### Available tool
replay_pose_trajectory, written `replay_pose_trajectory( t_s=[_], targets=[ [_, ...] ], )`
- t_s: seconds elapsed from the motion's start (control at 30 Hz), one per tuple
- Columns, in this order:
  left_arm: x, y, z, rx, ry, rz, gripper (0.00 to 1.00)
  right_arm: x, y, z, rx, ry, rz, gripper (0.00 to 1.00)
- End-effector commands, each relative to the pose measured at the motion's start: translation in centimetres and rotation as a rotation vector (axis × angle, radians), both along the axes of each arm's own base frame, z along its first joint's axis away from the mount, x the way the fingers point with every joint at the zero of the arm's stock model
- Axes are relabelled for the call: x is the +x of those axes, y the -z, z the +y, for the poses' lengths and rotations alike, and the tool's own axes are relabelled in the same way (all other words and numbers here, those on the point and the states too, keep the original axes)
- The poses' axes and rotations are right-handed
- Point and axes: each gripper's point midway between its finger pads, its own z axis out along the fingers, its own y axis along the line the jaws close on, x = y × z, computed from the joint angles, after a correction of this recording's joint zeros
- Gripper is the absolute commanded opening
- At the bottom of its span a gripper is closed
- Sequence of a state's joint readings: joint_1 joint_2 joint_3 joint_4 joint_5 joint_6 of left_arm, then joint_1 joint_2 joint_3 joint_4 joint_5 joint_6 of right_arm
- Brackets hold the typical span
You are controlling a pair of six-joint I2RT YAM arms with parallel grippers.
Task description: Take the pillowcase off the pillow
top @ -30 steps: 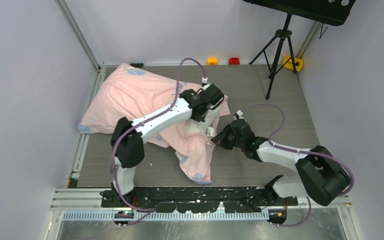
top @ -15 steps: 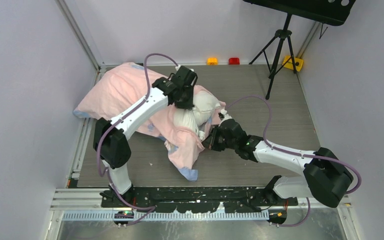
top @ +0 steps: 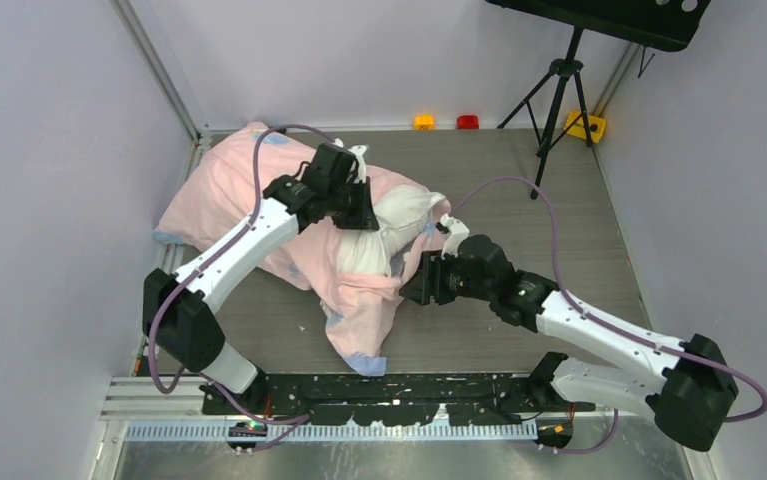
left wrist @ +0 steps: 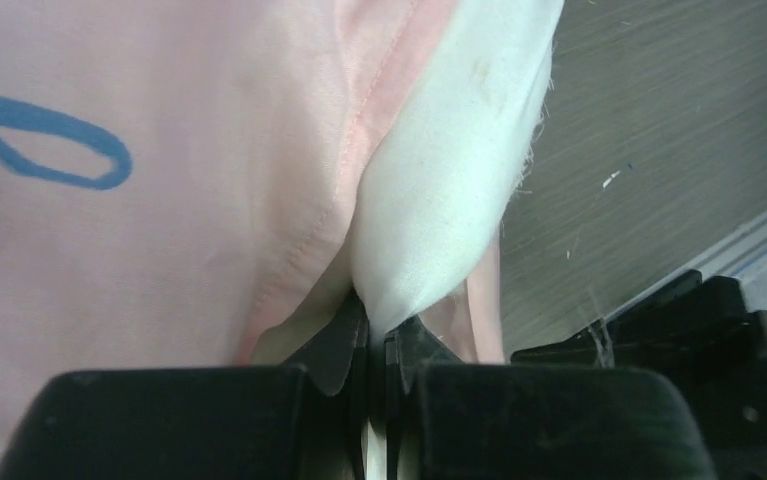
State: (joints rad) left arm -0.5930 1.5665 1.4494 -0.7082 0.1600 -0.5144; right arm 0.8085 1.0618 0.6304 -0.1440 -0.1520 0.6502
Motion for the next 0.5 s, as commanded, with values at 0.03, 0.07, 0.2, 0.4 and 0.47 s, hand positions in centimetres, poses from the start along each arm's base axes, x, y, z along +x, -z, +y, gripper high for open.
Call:
replay_pose_trajectory(
  t_s=[0.03, 0.07, 0.2, 0.4, 0.47],
  targets=[
    [-0.7, -7.1, -1.4, -0.196, 0.097, -0.185, 0.0, -1.3, -6.1, 1.6, 0.083, -0.216, -0.213, 0.65],
    [-1.0, -7.3, -1.5, -0.207, 0.107, -0.18, 0.0, -1.3, -6.8, 1.9, 0.097, -0.232, -0.235, 0.71],
    [-1.8, -7.8, -1.8, -0.239, 0.126, -0.158, 0.0, -0.7, -9.4, 3.8, 0.162, -0.279, -0.297, 0.81],
    [-2.0, -7.5, -1.9, -0.226, 0.136, -0.122, 0.0, 0.2, -12.8, 6.2, 0.21, -0.34, -0.401, 0.84],
    [-2.3, -7.6, -2.1, -0.237, 0.145, -0.105, 0.0, 0.6, -13.3, 6.7, 0.205, -0.352, -0.427, 0.84]
  ],
)
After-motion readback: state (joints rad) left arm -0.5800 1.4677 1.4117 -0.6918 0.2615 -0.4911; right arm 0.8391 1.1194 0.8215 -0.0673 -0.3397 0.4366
